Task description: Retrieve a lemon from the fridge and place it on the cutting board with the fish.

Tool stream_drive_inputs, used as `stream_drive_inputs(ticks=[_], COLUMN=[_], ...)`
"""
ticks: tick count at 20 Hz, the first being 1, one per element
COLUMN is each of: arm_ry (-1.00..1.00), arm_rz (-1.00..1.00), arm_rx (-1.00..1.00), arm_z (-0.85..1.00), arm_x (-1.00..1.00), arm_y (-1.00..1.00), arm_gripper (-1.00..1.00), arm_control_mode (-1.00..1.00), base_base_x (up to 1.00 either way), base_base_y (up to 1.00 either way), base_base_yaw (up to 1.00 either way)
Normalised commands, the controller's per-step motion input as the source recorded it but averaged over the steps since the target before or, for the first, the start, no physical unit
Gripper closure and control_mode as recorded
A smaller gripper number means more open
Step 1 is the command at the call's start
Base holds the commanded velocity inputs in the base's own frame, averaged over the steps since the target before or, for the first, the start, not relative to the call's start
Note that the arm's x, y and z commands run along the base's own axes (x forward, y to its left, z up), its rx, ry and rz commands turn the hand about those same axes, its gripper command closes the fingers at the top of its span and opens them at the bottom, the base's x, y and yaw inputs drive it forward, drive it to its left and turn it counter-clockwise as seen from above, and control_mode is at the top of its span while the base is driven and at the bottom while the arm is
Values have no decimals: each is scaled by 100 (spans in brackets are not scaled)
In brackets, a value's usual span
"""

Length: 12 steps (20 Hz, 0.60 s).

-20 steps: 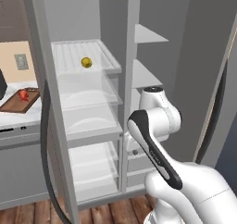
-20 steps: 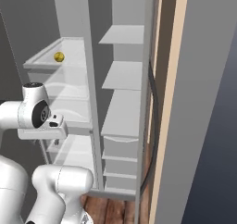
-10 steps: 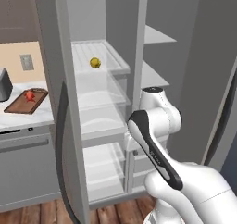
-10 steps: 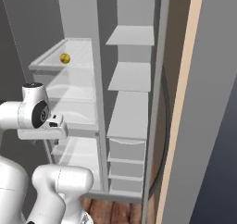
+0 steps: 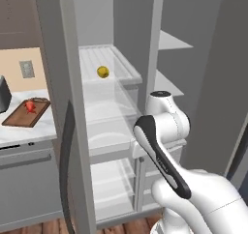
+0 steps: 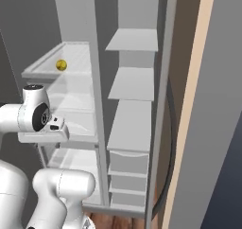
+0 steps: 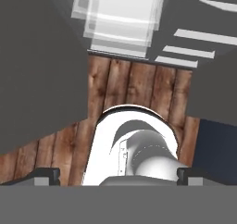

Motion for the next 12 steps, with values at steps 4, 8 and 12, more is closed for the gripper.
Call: stream_drive_inputs(ticks=[4, 8, 12], arm_ry=[0, 0, 0], arm_rz=[0, 0, 0], arm_rx=[0, 0, 0], arm_z=[0, 0, 0], arm_x=[0, 0, 0], arm_y=[0, 0, 0], arm_gripper=[-100, -100, -100], arm_control_mode=[100, 100, 100], base_base_x=[43, 29, 32], base_base_y=[19, 33, 12], base_base_yaw=[0, 0, 0])
